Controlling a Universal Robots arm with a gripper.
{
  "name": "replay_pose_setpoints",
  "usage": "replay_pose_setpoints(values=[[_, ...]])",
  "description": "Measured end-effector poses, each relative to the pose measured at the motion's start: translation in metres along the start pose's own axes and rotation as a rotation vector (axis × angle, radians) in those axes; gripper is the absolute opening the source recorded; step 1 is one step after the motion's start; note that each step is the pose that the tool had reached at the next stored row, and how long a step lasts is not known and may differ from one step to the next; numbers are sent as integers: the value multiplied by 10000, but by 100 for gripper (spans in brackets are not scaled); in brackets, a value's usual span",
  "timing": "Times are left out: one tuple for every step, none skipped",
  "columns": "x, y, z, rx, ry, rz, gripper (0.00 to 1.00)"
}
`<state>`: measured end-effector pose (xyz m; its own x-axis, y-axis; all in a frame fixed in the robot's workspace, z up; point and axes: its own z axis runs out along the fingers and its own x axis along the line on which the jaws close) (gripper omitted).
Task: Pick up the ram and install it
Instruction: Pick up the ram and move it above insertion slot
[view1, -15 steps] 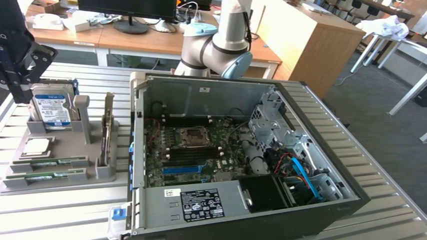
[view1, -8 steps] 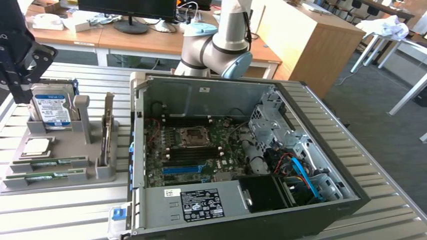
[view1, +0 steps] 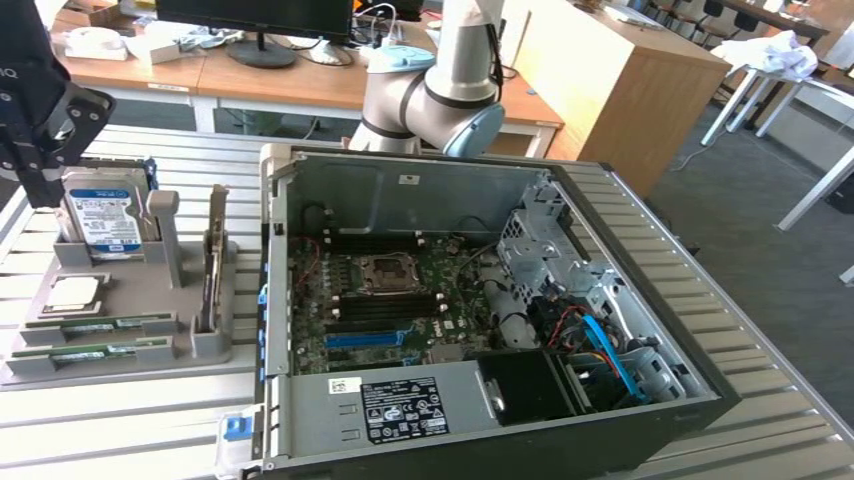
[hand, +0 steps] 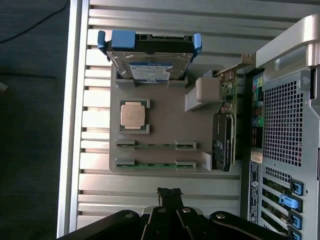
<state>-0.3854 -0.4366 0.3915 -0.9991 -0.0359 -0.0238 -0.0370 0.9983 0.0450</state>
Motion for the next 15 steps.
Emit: replay_pose_setpoints(values=[[0,0,1,-3,4,-88,10],[0,0,1,-5,8,-179,10],[0,0,2,-7,12,-279,10],[0,0,2,-10,16,-370,10],[0,0,3,-12,20,-461,10],[0,0,3,-14,24,-556,10],[0,0,4,-16,29,-650,10],[0,0,4,-18,34,-748,10],[0,0,5,-21,38,-847,10],[0,0,5,-23,43,-954,10],[0,0,6,-26,48,-1056,10],[0,0,7,-28,52,-1164,10],[0,0,8,-31,57,-1273,10],[0,0,8,-34,62,-1382,10],[0,-1,9,-37,67,-1500,10]])
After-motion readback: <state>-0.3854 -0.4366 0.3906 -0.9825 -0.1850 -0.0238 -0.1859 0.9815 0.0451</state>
